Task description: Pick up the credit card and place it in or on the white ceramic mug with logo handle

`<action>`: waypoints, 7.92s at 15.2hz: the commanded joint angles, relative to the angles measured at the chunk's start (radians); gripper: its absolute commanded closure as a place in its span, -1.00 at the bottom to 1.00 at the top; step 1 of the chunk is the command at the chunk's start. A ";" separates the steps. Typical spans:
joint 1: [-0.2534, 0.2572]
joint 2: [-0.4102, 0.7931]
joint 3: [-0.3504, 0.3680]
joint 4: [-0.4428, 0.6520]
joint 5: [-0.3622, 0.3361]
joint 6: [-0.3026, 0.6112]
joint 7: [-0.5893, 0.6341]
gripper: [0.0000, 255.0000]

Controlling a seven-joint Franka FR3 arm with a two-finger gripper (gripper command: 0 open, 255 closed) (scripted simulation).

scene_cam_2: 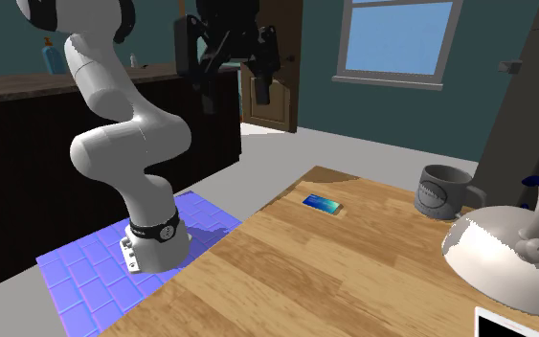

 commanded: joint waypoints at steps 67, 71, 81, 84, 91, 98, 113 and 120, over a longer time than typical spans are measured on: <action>0.100 0.460 0.571 -0.169 0.113 0.651 0.507 1.00; 0.107 0.429 0.554 -0.137 0.125 0.591 0.491 1.00; 0.115 0.373 0.517 -0.044 0.139 0.446 0.465 1.00; 0.116 0.362 0.508 -0.013 0.140 0.404 0.460 1.00; 0.073 0.488 0.545 0.143 0.072 0.365 0.502 1.00; 0.043 0.838 0.631 0.469 -0.159 0.314 0.651 1.00; 0.401 1.540 0.526 1.418 -0.519 -0.020 0.707 1.00; 0.355 1.515 0.533 1.270 -0.516 0.090 0.737 1.00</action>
